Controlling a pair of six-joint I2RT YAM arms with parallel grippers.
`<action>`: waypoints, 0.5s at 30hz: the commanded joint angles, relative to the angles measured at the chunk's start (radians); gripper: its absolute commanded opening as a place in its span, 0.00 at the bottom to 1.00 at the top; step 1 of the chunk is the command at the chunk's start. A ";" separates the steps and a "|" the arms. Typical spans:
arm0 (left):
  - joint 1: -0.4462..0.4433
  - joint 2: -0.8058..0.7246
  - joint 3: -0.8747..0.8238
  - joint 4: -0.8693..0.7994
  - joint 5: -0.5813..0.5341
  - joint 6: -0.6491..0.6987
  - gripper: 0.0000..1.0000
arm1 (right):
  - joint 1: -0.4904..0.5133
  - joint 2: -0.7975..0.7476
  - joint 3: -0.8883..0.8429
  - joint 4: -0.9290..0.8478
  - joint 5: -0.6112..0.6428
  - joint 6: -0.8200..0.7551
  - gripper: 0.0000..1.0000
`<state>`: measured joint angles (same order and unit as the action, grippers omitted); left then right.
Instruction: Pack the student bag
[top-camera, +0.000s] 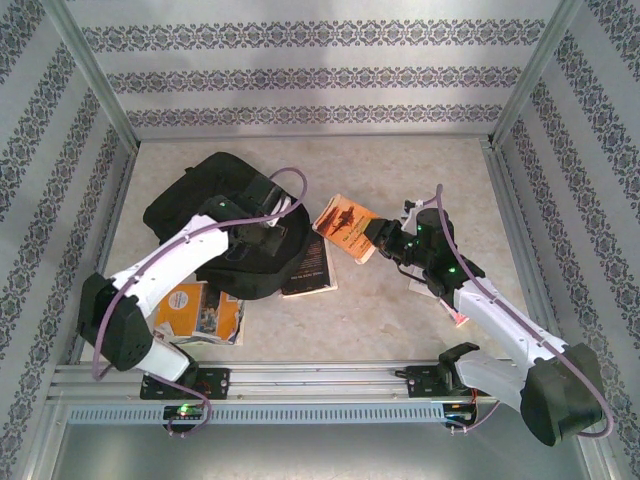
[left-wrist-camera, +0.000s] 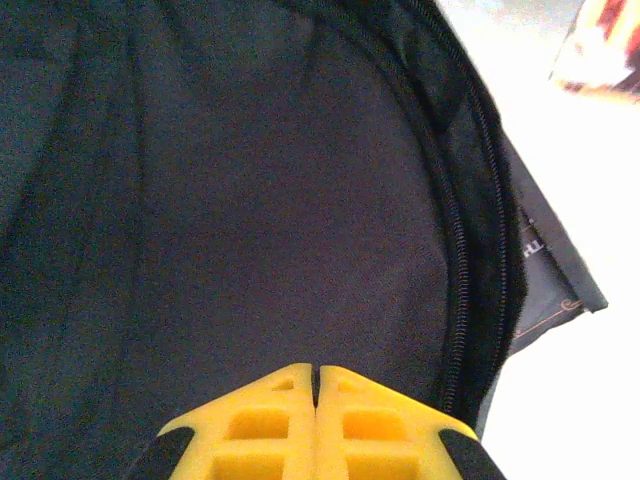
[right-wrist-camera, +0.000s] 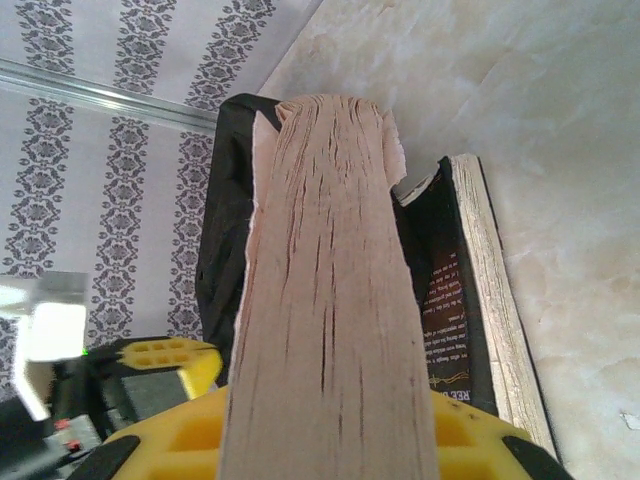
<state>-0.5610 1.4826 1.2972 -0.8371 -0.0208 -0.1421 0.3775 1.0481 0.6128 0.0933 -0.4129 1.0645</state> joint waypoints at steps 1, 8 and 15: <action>0.011 -0.008 0.002 -0.022 -0.036 -0.011 0.00 | 0.016 -0.019 0.047 0.031 -0.010 -0.037 0.08; 0.019 0.140 -0.008 -0.010 0.018 -0.059 0.61 | 0.027 -0.003 0.053 0.019 -0.007 -0.038 0.12; 0.019 0.256 0.000 -0.005 -0.057 -0.068 0.73 | 0.034 0.004 0.057 0.020 -0.009 -0.044 0.15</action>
<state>-0.5495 1.7576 1.2957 -0.8337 -0.0166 -0.1921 0.4019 1.0569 0.6239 0.0772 -0.4126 1.0435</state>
